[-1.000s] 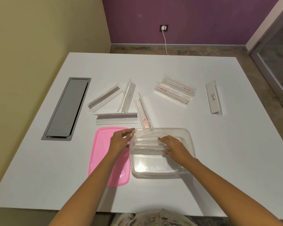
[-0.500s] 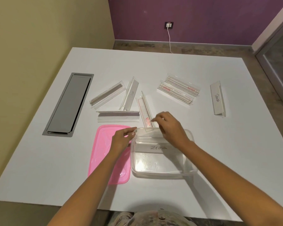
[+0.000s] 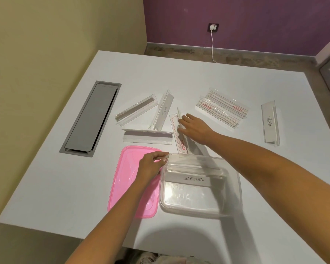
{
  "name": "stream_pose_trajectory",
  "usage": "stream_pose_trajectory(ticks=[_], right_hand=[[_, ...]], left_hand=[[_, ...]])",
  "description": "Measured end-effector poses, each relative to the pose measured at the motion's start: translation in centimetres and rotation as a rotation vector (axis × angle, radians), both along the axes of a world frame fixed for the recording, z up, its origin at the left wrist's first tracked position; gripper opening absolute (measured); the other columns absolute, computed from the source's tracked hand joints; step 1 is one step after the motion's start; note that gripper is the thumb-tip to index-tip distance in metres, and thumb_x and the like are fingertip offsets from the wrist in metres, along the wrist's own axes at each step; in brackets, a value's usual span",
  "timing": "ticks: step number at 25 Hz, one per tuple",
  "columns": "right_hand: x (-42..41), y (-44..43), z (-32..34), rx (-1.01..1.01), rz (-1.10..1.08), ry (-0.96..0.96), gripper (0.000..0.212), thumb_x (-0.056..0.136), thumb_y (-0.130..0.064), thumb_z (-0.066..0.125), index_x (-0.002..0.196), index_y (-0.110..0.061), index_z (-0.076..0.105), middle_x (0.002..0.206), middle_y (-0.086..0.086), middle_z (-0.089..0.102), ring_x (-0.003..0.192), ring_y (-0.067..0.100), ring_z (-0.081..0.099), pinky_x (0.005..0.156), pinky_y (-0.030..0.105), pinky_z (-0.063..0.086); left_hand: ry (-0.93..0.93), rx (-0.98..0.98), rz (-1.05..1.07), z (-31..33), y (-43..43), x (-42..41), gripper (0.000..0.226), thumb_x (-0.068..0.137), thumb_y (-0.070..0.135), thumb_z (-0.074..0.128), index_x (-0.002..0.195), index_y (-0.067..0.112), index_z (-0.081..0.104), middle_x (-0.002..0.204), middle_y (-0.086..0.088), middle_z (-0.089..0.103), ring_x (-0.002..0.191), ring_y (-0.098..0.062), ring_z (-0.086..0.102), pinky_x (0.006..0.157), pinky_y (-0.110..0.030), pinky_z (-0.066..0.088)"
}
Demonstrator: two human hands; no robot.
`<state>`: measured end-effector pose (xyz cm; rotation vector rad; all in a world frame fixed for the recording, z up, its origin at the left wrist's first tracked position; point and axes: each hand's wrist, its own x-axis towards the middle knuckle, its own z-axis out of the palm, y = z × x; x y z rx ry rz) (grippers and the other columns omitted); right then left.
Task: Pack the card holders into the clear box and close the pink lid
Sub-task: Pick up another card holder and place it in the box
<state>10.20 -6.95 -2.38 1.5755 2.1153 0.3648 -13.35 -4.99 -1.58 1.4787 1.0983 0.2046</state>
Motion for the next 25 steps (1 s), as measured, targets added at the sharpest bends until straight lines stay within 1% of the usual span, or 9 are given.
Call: stream_pose_trajectory(ticks=[3,8,11,15,18,19,21,22,25], right_hand=[[0.0,0.1,0.3,0.038,-0.017,0.041,0.016,0.077,-0.007,0.067,0.076,-0.023,0.071,0.093,-0.001,0.069,0.09,0.019,0.064,0.089,0.028,0.051],[1.1,-1.4,0.5,0.004,-0.181,0.216,0.026,0.089,-0.003,0.048,0.092,-0.014,0.071,0.104,0.007,0.063,0.101,0.027,0.055,0.094,0.035,0.042],[2.1,-2.5,2.0,0.11,-0.249,0.249,0.014,0.081,0.003,0.055,0.078,-0.007,0.065,0.08,0.01,0.066,0.076,0.029,0.06,0.081,0.037,0.048],[2.5,-4.7,5.0,0.266,-0.378,0.504,0.024,0.083,-0.004,0.032,0.081,-0.005,0.056,0.071,0.013,0.06,0.06,0.031,0.053,0.058,0.034,0.036],[2.2,-6.1,7.2,0.329,-0.583,0.748,0.016,0.081,0.0,0.045,0.088,-0.014,0.049,0.081,0.004,0.06,0.075,0.033,0.053,0.061,0.031,0.029],[2.0,-6.6,7.7,0.308,-0.669,0.851,0.01,0.085,-0.011,0.054,0.091,-0.017,0.048,0.083,0.0,0.058,0.079,0.03,0.053,0.063,0.032,0.032],[1.5,-7.6,8.8,0.181,-0.811,1.027,0.042,0.078,-0.05,0.067,0.101,-0.023,0.046,0.091,-0.002,0.054,0.086,0.023,0.052,0.068,0.036,0.042],[1.1,-8.2,9.3,0.086,-0.846,1.065,0.058,0.069,-0.059,0.073,0.106,-0.024,0.045,0.099,-0.001,0.052,0.09,0.021,0.051,0.072,0.037,0.045],[-0.1,-9.7,9.7,-0.138,-0.806,1.112,0.069,0.067,-0.045,0.082,0.123,-0.024,0.047,0.111,0.0,0.041,0.095,0.018,0.05,0.071,0.022,0.04]], left_hand=[[0.009,-0.01,-0.004,0.0,0.2,0.1,0.024,0.088,0.011,0.063,0.111,0.014,0.069,0.106,0.003,0.067,0.107,-0.015,0.06,0.096,-0.046,0.051],[0.021,0.002,-0.005,0.0,0.2,0.0,0.025,0.088,0.01,0.063,0.112,0.014,0.069,0.113,-0.002,0.069,0.108,-0.013,0.06,0.1,-0.039,0.049],[0.017,-0.011,0.003,0.0,0.1,0.1,0.025,0.088,0.009,0.062,0.112,0.013,0.069,0.115,-0.004,0.069,0.11,-0.015,0.061,0.099,-0.041,0.049],[0.022,-0.005,0.017,-0.1,-0.3,0.0,0.025,0.089,0.01,0.061,0.113,0.013,0.068,0.114,-0.004,0.07,0.112,-0.018,0.061,0.1,-0.046,0.048],[0.028,-0.004,-0.004,0.1,-0.2,0.0,0.024,0.089,0.01,0.061,0.112,0.013,0.068,0.112,-0.003,0.07,0.111,-0.02,0.061,0.099,-0.047,0.049],[0.031,-0.009,-0.015,0.2,-0.1,0.0,0.024,0.089,0.01,0.061,0.112,0.013,0.068,0.111,-0.004,0.069,0.111,-0.02,0.061,0.098,-0.047,0.049],[0.037,-0.029,-0.031,0.3,0.1,0.0,0.025,0.09,0.01,0.061,0.113,0.014,0.067,0.11,-0.007,0.068,0.112,-0.023,0.061,0.096,-0.047,0.051],[0.038,-0.039,-0.036,0.4,0.2,0.0,0.025,0.09,0.011,0.061,0.113,0.014,0.067,0.11,-0.008,0.068,0.112,-0.024,0.061,0.095,-0.048,0.052],[0.056,-0.018,-0.027,0.3,-0.1,0.1,0.026,0.09,0.014,0.061,0.115,0.015,0.067,0.112,-0.008,0.068,0.108,-0.023,0.061,0.098,-0.045,0.05]])
